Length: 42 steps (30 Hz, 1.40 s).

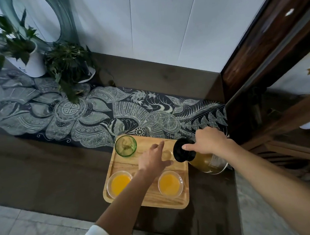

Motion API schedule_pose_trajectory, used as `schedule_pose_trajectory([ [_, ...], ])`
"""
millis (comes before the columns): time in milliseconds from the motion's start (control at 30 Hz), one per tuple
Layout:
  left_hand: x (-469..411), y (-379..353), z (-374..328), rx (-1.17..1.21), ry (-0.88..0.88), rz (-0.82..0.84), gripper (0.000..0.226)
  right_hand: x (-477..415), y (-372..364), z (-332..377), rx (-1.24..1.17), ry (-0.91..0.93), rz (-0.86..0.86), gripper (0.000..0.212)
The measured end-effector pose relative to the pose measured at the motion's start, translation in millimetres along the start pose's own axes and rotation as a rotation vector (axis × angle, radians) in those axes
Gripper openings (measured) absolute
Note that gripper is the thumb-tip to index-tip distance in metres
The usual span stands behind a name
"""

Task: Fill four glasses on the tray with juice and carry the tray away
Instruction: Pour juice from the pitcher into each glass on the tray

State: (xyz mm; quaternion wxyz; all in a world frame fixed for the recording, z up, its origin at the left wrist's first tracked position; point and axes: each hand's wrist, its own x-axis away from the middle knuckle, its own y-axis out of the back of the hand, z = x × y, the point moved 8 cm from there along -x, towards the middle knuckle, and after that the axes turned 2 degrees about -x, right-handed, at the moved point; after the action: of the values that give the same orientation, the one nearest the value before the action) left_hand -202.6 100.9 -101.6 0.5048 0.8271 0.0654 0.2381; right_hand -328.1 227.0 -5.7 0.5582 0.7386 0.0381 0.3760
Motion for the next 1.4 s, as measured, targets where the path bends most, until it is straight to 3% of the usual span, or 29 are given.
schedule_pose_trajectory([
  [400,-6,8,-1,-0.034,0.007,0.035,0.076,-8,10,24,0.110,-0.076,0.056,0.058],
  [1400,-8,2,9,0.120,-0.023,0.016,0.076,-9,26,61,0.231,-0.135,0.121,0.062],
])
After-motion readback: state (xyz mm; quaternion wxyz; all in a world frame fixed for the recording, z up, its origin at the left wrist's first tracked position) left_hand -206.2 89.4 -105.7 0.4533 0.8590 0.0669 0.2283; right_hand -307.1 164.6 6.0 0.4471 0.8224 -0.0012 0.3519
